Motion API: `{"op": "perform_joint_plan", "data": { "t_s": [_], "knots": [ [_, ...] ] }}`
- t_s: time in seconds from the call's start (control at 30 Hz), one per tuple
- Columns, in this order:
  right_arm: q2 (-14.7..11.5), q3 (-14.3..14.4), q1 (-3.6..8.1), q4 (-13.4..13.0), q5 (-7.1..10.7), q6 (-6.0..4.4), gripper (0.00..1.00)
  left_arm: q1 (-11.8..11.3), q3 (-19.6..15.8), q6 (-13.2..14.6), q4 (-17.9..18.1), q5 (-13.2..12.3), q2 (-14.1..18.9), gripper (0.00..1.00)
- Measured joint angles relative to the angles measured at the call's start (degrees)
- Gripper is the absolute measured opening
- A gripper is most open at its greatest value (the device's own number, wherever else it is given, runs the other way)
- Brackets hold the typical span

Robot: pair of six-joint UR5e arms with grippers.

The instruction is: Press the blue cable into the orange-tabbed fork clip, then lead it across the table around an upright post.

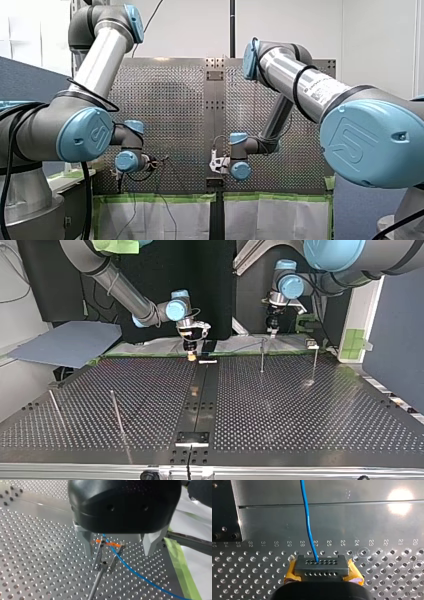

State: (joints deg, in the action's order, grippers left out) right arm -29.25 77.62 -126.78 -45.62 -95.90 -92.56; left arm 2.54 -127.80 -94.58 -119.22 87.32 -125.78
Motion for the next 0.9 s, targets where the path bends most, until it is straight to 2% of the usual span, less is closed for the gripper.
{"op": "perform_joint_plan", "data": {
  "t_s": [0.33,0.9],
  "knots": [
    [0.1,0.0,0.00,0.0,0.08,0.00,0.00,1.0,0.0,0.8,0.3,0.0,0.1,0.98],
    [0.3,0.0,-0.01,0.0,0.09,0.00,0.00,1.3,0.0,0.9,0.7,-0.6,0.1,0.98]
  ]
}}
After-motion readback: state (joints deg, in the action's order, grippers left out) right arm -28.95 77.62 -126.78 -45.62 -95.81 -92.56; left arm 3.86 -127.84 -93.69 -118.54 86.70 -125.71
